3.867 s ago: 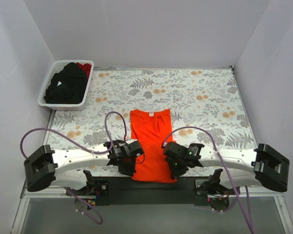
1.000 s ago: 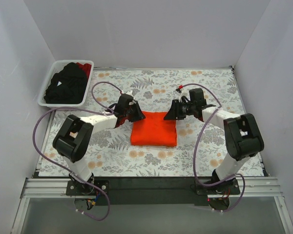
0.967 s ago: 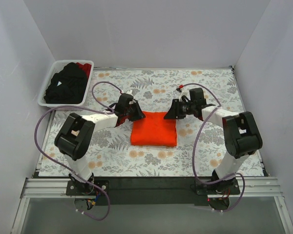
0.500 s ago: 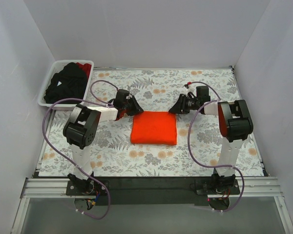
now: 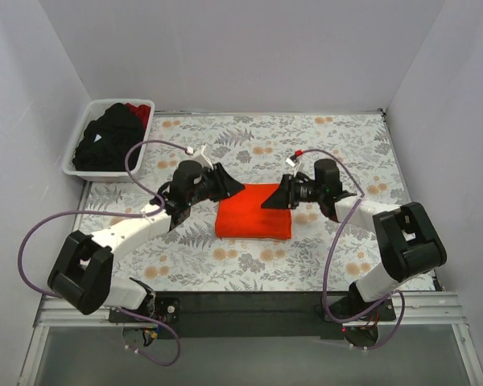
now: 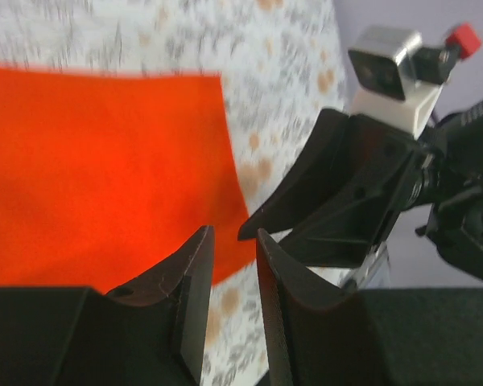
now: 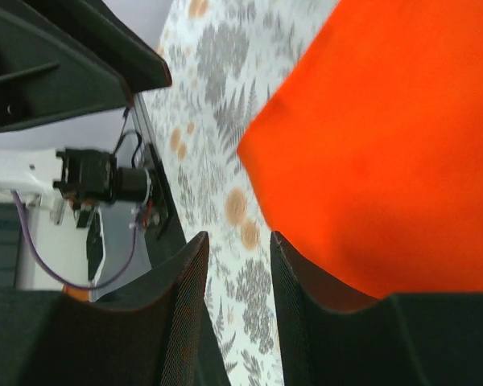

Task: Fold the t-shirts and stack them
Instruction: Fold the tshirt

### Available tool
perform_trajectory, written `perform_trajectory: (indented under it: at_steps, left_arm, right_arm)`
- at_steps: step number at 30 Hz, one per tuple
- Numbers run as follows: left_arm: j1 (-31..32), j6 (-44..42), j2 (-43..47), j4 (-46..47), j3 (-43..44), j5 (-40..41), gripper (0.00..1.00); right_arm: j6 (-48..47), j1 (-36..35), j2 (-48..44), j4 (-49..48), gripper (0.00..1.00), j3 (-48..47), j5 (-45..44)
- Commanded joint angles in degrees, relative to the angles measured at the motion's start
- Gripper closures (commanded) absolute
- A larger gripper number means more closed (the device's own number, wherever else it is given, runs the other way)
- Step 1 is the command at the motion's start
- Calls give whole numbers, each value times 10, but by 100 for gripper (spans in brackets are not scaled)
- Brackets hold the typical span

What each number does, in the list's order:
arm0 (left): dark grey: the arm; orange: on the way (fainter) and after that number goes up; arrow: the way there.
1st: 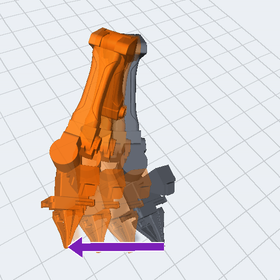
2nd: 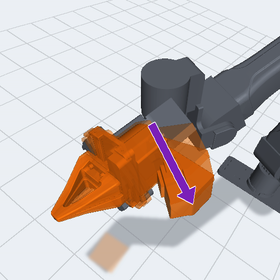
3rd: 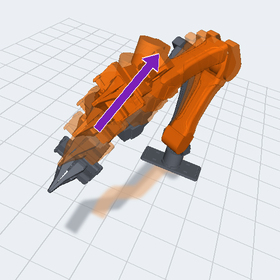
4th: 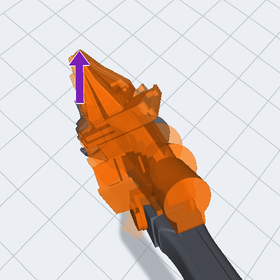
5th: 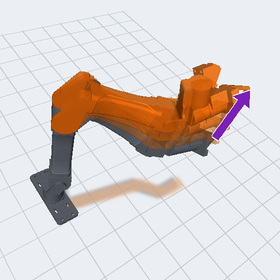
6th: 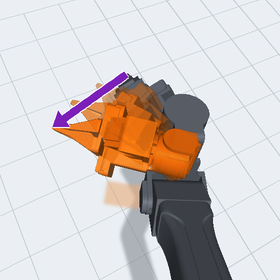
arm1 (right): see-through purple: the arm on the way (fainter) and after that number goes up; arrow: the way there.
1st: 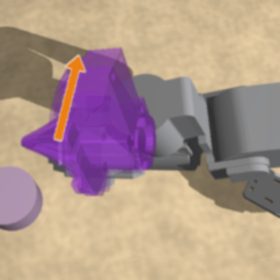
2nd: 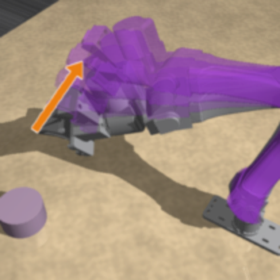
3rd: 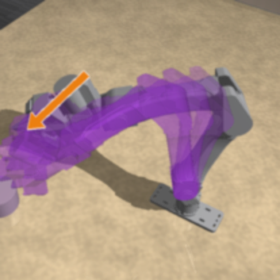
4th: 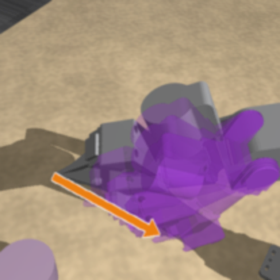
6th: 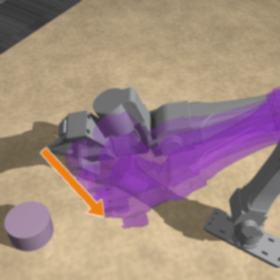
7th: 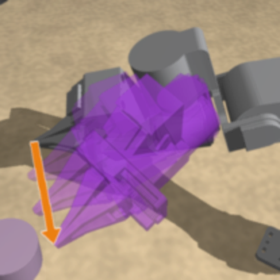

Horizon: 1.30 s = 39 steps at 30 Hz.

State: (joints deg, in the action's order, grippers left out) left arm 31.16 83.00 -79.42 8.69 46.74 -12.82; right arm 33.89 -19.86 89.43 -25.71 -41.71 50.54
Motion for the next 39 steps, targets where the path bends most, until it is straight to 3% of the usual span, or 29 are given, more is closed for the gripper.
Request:
perform_trajectory:
  at_steps: [1,5,12,25,30,34,39]
  left_arm:
    - [33,29,22,1,-97,6,74]
    - [35,66,-7,63,-180,19,81]
    - [33,115,-60,66,-213,20,85]
    - [33,73,180,-131,-220,121,81]
    - [29,36,233,-194,-201,198,76]
    - [29,22,247,-219,-182,208,73]
    - [29,-11,259,-272,-141,234,69]
  right_arm:
    - [26,-26,-8,-69,57,75,4]
    - [4,-25,45,-116,57,134,-1]
    - [-23,16,151,-174,62,181,7]
    - [-6,30,-11,-127,60,181,13]
    - [-23,31,29,-123,59,174,-14]
    - [-30,32,88,-122,60,172,-37]
    - [-5,26,30,-114,60,175,-28]
